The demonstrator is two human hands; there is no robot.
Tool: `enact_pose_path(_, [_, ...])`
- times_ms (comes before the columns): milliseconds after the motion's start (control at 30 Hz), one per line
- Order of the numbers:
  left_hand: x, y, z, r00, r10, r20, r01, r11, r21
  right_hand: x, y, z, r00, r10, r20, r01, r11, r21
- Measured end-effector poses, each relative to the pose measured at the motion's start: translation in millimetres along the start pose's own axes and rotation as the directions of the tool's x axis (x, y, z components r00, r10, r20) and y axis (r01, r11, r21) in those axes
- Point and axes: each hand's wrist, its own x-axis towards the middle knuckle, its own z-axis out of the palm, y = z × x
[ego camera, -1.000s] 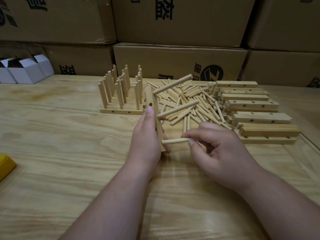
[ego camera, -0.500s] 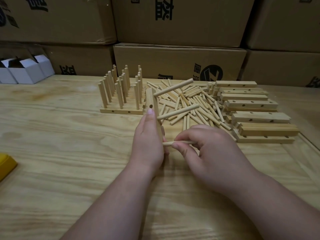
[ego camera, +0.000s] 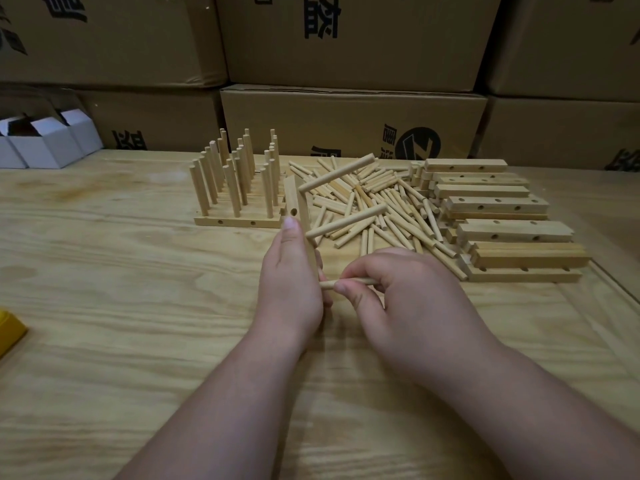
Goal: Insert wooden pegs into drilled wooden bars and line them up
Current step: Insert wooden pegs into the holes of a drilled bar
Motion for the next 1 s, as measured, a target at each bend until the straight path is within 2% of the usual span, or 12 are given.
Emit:
enact_pose_path(133, [0.3,0.3,0.2,1.0,0.01,0.016,-0.011,1.0,0.022,0.6,6.5,0.5,0.999,0.034,0.018,-0.035,0.998,0.059])
enact_pose_path(333, [-2.3,2.5,-0.5,0.998,0.047,0.044,-0.048,0.998,0.034,1.4,17.9,1.6,0.982,0.132,0.134,-0.157,0.967,0.2])
enact_pose_path(500, [-4.2,3.9,-2.4,0.991,0.014,0.132,-0.014,1.0,-0.003,1.2,22.4,-1.3,0.955,0.189,0.23,-0.255,0.917,0.308])
enact_pose_path(600, [-3.9,4.0,-1.8,0.995,0.023,0.094,-0.024,1.0,0.001,1.7,19.9,-1.2,0.962,0.178,0.206,-0.232,0.931,0.281])
enact_pose_path(833, [-4.2,3.9,1.7,0.999,0.041,-0.009,-0.041,0.999,-0.008,0.0,5.8,1.4,0.996,0.081,0.042,-0.084,0.992,0.093])
enact_pose_path(1000, [-2.9,2.3,1.0,0.998,0.052,0.022,-0.052,0.999,0.003,-0.8,5.6,2.7,0.996,0.071,0.049,-0.076,0.991,0.109])
